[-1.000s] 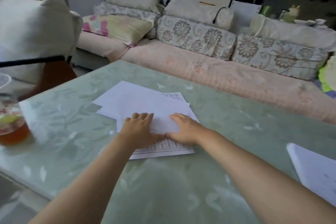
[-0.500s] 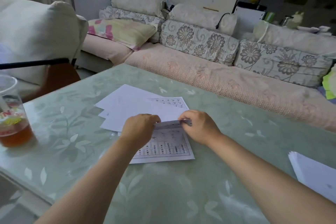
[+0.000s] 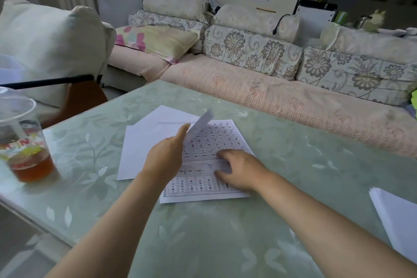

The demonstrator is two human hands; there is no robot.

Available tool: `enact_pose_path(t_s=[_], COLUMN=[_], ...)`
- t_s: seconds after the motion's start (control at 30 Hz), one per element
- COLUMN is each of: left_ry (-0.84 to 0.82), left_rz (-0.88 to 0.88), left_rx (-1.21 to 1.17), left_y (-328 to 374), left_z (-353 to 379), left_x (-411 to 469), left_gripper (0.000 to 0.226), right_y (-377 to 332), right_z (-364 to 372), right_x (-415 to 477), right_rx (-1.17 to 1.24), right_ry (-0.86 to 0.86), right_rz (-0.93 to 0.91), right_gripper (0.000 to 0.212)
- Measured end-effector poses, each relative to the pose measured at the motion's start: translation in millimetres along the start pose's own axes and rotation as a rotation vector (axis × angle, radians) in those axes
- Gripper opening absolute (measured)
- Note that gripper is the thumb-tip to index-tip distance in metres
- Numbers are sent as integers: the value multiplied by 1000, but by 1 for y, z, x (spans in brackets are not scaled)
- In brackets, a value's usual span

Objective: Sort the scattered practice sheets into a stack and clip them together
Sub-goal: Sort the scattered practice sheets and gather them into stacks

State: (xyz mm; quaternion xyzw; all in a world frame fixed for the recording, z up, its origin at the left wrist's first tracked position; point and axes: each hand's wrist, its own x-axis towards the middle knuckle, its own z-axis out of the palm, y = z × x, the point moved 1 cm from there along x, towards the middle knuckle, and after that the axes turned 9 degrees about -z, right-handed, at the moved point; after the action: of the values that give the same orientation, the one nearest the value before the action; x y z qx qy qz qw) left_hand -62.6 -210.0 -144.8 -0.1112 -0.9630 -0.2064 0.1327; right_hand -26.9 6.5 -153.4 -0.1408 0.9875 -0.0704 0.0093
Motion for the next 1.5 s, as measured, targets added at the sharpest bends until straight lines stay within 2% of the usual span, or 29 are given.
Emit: enact_pose_path(t_s=[0.07,0.1,0.2,0.27,0.3,0.4,0.43,0.53,0.7,0.77,0.83,0.93,1.0,1.03,1.1,1.17,1.23,1.3,1.43,1.5], left_ry=[1,10,-16,-4,-8,-87,-125,-161,-34,-30,-36,105,177,146,59,59,82,79,111,77], left_rz=[98,148,190,196,213,278,262,242,386,449,462,462,393,338,204,135,80,45,-61,-147], left_rx=[-68,-89,-14,57,93,132,107,74,97,88,71,132,207,193,159,167,102,-43,-369,-599], left_y=[0,1,7,13,16,19,19,16,26,33,36,39,40,40,40,38,32,29,39,44], left_z=[2,2,7,14,19,37,40,42,48,55,58,56,55,53,46,36,27,15,-20,-36], left_x=[-2,-3,-2,0,1,8,12,24,25,22,22,23,24,24,26,25,24,22,16,15], left_gripper=[99,108,117,109,98,46,44,58,46,42,46,79,93,87,50,19,14,14,5,4], right_y=[0,0,7,13,17,28,31,43,63,61,57,55,53,51,46,45,46,48,49,46], right_z=[0,-1,0,1,1,-1,-3,-7,-6,-3,-3,-4,-7,-9,-17,-19,-20,-21,-36,-45], right_x=[4,7,14,16,17,18,19,18,16,17,20,25,26,26,21,13,3,-4,-13,-15], right_rx=[-95,-121,-99,-77,-73,-36,-16,5,-9,-31,-151,-379,-384,-345,-240,-128,19,223,707,904], right_ry=[48,52,15,-23,-44,-32,-12,22,26,73,169,362,503,568,669,746,791,763,595,558], right_rz=[-49,-71,-81,-35,-4,2,-12,-25,61,53,31,-53,-108,-150,-200,-123,13,142,400,390], right_gripper=[53,49,51,69,75,72,71,73,82,71,43,9,8,8,9,34,65,85,95,91])
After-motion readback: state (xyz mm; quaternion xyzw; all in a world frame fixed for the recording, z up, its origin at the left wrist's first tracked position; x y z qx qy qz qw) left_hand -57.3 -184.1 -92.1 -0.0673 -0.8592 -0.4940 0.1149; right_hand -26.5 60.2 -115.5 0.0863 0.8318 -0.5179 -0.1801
